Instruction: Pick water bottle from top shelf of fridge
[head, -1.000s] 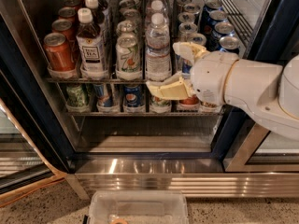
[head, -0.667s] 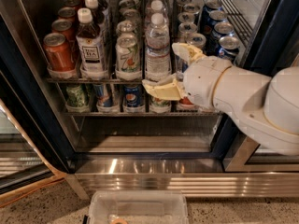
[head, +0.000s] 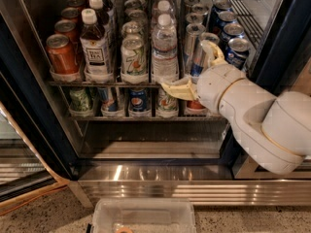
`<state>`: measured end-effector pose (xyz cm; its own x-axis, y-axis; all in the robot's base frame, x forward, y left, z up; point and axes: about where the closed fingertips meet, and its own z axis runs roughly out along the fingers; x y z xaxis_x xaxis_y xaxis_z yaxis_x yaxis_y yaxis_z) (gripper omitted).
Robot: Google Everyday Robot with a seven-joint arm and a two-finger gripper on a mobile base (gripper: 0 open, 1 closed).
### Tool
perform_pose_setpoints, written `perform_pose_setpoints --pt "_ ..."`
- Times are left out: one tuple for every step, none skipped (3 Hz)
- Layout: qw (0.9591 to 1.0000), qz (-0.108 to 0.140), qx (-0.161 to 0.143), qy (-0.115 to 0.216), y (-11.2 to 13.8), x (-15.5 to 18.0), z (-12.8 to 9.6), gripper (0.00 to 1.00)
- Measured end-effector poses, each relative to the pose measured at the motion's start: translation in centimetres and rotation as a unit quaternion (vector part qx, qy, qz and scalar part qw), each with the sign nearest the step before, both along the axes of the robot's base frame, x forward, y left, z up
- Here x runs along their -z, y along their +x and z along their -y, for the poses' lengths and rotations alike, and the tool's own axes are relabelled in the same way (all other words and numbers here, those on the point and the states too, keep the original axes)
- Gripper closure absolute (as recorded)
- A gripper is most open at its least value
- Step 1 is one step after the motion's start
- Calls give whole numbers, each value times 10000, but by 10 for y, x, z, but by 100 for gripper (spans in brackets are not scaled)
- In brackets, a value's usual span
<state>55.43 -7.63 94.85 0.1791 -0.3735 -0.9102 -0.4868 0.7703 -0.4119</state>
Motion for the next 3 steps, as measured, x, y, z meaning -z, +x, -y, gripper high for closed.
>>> perform_pose_setpoints --pt "10000 16 18 -13 1 -3 1 21" --pt "9999 12 68 -118 -1 1 5 22" --pt "9999 12 68 -118 -1 1 5 26"
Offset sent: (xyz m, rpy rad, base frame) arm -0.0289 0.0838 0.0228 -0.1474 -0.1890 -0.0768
